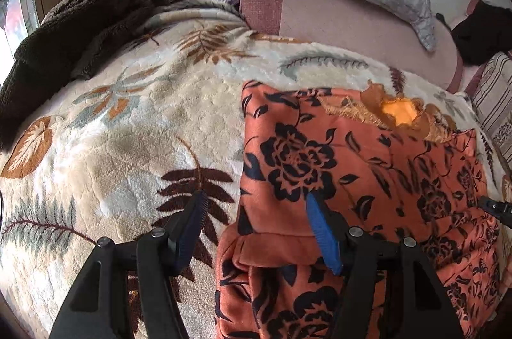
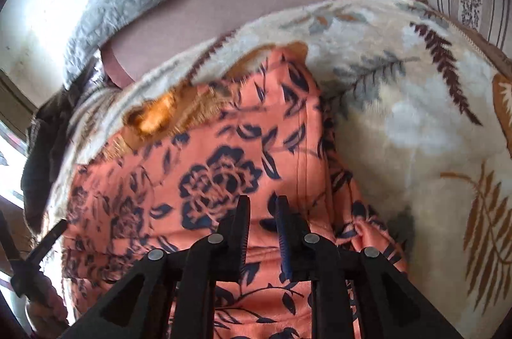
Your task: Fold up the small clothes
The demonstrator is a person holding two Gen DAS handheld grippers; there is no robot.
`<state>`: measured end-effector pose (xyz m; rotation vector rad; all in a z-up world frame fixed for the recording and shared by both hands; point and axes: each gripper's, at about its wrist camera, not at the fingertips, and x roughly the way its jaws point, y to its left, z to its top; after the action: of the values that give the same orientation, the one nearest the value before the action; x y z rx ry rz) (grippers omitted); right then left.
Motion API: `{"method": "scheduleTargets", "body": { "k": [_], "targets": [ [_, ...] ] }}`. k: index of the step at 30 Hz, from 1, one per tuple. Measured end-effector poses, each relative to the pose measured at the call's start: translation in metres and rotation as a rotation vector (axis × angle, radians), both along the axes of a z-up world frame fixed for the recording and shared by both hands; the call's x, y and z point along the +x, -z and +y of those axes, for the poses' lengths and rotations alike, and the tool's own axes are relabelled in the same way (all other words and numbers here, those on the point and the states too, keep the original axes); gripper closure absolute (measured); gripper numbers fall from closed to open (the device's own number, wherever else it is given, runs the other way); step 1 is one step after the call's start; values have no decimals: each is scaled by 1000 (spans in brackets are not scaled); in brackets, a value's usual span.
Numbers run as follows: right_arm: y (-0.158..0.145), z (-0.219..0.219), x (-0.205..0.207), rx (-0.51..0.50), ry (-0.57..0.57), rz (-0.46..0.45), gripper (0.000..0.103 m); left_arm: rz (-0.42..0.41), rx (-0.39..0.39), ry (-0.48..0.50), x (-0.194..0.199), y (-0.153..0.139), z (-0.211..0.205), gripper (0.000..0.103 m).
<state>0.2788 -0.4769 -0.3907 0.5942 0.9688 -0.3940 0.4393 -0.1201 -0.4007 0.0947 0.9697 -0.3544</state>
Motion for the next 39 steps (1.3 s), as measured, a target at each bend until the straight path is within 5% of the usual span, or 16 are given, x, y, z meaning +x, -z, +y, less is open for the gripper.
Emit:
{"method": "scheduleTargets", "body": {
  "k": [4,10,13,15,21,23,24,25,33,37,39],
  "targets": [
    [2,-1,-6,20,8,-13,85,95,-51,-25,10,18,10,33],
    [-27,2,-45,34,-14,-88,83,7,-57,-6,-9,-4,15,33],
    [-8,-2,-56,97,1,-10,74,37,39,18,-19,15,16,33],
    [5,-1,-62,140,11,44,74,63,12,22,-27,18,28,32],
    [-46,11,-125,96,-44,-94,73,-9,-51,-10,-76,-15,84,32],
    [-60,13,-151,65,-66,-101,58,-7,-87,-40,-96,-20,110,29],
    [-64,15,-163,54,-60,-100,29,5,-107,-59,-107,-21,124,26],
    [-68,16,-177,44,-46,-105,21,22,-125,-79,-117,-20,137,25],
    [-39,11,-261,118,11,-2,22,212,-197,-141,-196,7,197,25],
    [-11,19,-275,183,4,86,34,278,-238,-157,-218,17,205,26],
    [-2,22,-280,208,1,106,38,300,-271,-159,-222,19,207,38]
  ]
}}
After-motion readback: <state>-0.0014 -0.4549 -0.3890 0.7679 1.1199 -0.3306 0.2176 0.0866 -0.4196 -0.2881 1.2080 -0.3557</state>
